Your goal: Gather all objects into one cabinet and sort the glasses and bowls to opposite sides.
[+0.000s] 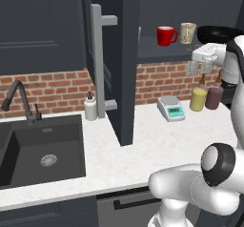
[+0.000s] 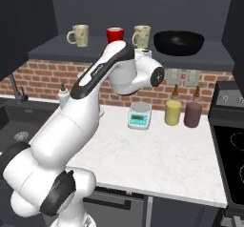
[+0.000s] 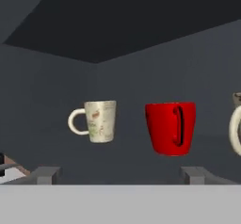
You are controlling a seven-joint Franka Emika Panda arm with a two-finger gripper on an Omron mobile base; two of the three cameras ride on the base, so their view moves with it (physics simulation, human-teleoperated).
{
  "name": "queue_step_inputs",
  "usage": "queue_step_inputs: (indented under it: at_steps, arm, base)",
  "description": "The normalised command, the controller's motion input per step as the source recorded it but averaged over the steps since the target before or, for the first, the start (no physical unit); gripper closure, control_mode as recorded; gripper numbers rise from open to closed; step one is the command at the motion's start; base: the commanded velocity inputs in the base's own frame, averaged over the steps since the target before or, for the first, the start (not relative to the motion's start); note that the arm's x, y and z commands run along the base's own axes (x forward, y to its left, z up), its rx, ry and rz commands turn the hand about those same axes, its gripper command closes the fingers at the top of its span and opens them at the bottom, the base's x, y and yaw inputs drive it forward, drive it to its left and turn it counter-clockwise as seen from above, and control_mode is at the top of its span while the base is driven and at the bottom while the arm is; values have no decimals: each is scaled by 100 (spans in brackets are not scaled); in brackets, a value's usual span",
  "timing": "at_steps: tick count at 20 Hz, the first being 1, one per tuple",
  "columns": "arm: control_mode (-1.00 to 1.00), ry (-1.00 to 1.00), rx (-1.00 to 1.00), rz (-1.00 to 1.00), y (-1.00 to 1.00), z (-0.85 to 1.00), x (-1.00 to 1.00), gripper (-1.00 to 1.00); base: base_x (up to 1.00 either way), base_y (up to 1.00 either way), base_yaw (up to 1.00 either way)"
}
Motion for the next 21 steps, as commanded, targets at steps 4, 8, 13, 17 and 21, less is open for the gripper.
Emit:
queue_step_inputs:
  at_steps: [4,8,13,17,21]
  arm:
    - [-100,-4,13,-3,6,0,-100,-100]
    - [-100,8,-5,-13,-14,1,-100,-100]
    - [-100,31,-31,-7,-53,12,-100,-100]
    - [-100,26,-33,0,-86,1,-100,-100]
    - [-100,20,-25,1,-97,0,-100,-100]
  base:
    - [0,0,0]
    - [0,0,0]
    - [0,0,0]
    - [0,0,0]
    - [0,0,0]
